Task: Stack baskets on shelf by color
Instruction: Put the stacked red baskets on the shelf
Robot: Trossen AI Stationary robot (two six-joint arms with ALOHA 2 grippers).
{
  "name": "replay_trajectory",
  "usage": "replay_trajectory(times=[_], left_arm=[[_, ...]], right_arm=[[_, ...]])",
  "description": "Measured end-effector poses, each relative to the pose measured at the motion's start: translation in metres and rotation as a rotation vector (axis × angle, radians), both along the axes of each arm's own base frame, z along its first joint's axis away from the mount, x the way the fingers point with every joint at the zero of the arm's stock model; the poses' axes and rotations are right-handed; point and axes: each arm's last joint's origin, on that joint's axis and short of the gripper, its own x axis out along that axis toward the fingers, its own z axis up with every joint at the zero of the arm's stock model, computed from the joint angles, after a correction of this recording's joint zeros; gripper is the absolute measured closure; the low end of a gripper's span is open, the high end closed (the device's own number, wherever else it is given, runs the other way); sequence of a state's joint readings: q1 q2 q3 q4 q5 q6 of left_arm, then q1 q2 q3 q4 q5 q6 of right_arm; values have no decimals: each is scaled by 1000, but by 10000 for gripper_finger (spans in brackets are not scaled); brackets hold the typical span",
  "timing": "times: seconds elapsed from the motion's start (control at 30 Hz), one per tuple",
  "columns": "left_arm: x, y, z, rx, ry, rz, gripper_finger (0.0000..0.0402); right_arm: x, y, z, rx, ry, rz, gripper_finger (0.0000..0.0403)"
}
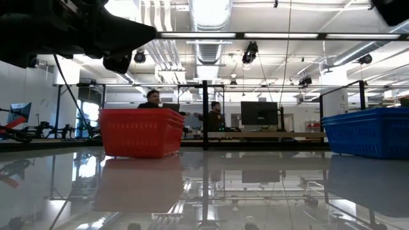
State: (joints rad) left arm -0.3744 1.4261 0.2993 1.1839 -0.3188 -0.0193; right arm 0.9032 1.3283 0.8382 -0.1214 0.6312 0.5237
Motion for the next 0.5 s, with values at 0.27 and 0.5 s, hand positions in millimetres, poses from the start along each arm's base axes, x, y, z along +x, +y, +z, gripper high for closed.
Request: replay_trajectory(times=[0.27,0.5], left_arm=[[9,-8,5,17,48,20,401],[32,-23,21,54,270,28,401]], right_arm=[[6,-65,-8,-115,-244,114,394],[8,-111,-13,-155,-448,142,394]])
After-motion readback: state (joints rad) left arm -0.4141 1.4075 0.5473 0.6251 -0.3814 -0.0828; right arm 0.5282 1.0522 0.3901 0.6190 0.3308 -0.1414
